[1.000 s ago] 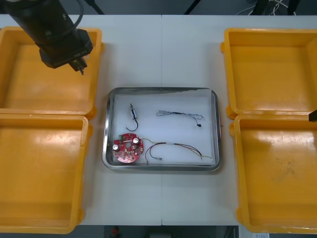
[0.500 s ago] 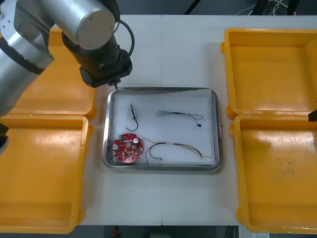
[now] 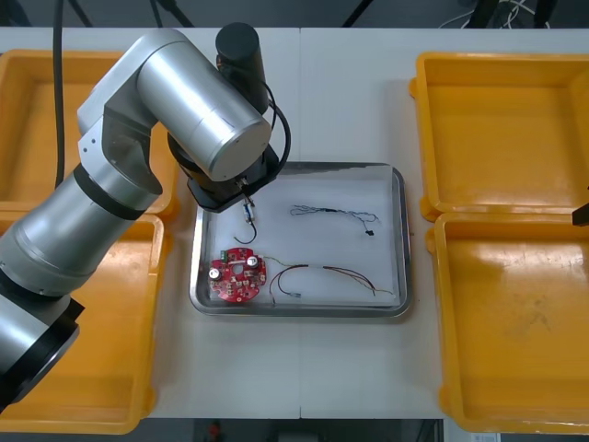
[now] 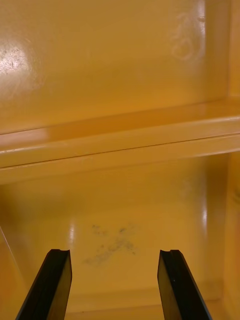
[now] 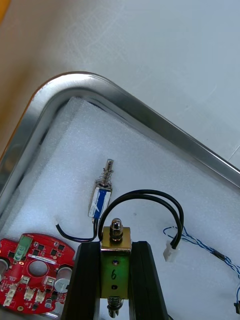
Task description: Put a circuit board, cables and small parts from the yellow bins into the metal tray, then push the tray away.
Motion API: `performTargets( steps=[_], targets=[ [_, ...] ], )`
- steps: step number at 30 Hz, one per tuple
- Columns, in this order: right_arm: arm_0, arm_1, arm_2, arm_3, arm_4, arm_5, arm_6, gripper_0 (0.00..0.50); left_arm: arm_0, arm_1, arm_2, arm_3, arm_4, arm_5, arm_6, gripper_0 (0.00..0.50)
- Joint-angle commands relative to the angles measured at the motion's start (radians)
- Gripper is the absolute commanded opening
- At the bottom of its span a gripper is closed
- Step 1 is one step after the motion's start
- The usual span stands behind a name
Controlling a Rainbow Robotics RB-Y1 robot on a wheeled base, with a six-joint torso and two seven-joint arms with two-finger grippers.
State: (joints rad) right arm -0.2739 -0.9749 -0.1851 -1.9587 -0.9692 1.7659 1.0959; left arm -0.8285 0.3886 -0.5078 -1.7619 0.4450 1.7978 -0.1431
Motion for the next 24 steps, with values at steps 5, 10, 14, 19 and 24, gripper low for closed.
performTargets(
  steps=[5, 10, 14, 19, 24],
  targets=[
    [0.007, 0.002, -0.031, -0.022, 0.003, -0.006, 0.025, 0.500, 0.008, -0.079, -0.106, 0.096, -0.097, -0.071, -0.036, 0.000],
    [0.007, 0.002, -0.031, -0.022, 0.003, -0.006, 0.025, 0.500, 0.008, -0.100, -0.155, 0.157, -0.115, -0.129, -0.029, 0.000],
    [0.007, 0.002, -0.031, -0.022, 0.003, -0.006, 0.025, 0.500, 0.006, -0.112, -0.181, 0.187, -0.115, -0.156, -0.024, 0.000],
    [0.007, 0.002, -0.031, -0.022, 0.003, -0.006, 0.025, 0.500, 0.008, -0.117, -0.219, 0.196, -0.132, -0.206, -0.018, 0.000],
    [0.007, 0.002, -0.031, -0.022, 0.003, -0.006, 0.025, 0.500, 0.008, -0.119, -0.222, 0.196, -0.137, -0.212, -0.018, 0.005]
  ],
)
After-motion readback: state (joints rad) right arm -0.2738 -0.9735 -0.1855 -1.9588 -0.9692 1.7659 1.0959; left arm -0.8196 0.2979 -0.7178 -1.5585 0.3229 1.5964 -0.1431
